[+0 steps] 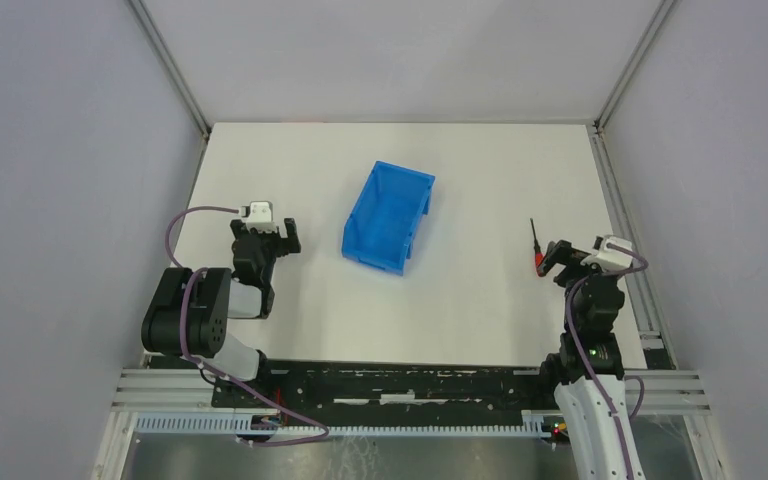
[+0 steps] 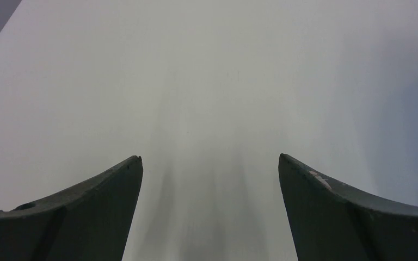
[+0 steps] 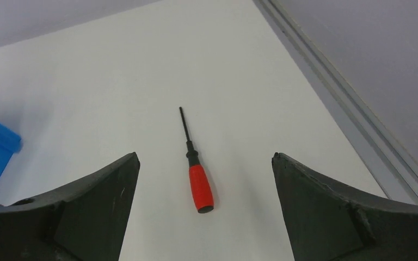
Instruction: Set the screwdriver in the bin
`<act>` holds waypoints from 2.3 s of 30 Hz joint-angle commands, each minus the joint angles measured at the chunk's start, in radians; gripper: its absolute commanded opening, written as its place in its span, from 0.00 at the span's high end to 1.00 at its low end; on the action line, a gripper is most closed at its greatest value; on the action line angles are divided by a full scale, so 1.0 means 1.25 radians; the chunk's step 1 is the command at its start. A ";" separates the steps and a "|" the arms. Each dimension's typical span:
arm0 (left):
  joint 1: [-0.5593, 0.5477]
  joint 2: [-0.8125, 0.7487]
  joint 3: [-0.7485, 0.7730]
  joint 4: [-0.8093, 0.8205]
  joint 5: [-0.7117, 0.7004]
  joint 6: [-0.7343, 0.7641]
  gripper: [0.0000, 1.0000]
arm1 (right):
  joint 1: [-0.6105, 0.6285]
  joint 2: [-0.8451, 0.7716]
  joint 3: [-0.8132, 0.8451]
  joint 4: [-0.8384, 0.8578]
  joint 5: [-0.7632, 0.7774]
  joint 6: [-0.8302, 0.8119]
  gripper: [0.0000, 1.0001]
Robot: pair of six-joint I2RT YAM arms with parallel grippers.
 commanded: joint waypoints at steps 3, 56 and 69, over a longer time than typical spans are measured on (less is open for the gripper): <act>-0.001 -0.009 0.003 0.031 -0.003 -0.025 0.00 | -0.001 0.019 0.067 0.063 0.231 0.085 0.02; -0.001 -0.009 0.003 0.031 -0.003 -0.026 0.00 | -0.026 1.108 1.135 -0.777 -0.078 -0.130 1.00; -0.001 -0.009 0.003 0.031 -0.004 -0.026 0.00 | 0.443 1.271 1.371 -0.529 -0.176 0.087 1.00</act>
